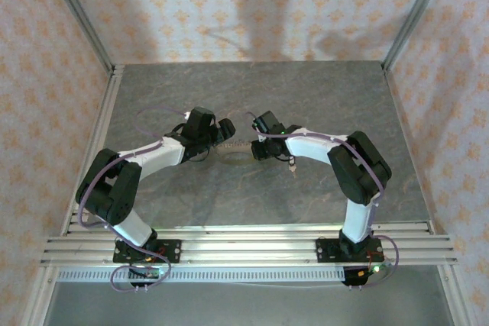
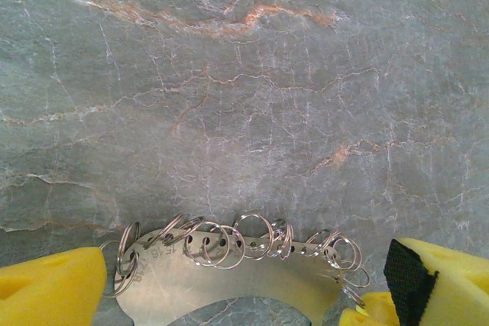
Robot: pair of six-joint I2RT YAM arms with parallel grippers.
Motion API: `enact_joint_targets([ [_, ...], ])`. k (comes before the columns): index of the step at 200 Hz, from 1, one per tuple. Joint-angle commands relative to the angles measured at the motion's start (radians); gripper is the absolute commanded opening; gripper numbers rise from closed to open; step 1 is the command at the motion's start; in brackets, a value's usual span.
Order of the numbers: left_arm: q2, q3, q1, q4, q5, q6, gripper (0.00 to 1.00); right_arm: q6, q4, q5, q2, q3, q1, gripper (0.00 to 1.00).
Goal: Put the keys on the keyring
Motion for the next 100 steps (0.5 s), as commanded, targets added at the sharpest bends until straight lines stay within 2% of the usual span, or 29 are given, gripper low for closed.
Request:
enact_joint_targets([
  [1, 0.016, 0.022, 0.013, 0.013, 0.006, 0.022, 0.95, -0.013, 0.004, 0.008, 0.022, 0.035, 0.004, 0.26],
  [67, 0.023, 0.026, 0.014, 0.016, 0.011, 0.020, 0.96, -0.015, 0.004, 0.016, 0.032, 0.046, 0.005, 0.17],
  [100, 0.023, 0.026, 0.015, 0.024, 0.018, 0.019, 0.95, -0.015, 0.002, 0.042, 0.021, 0.048, 0.005, 0.00],
])
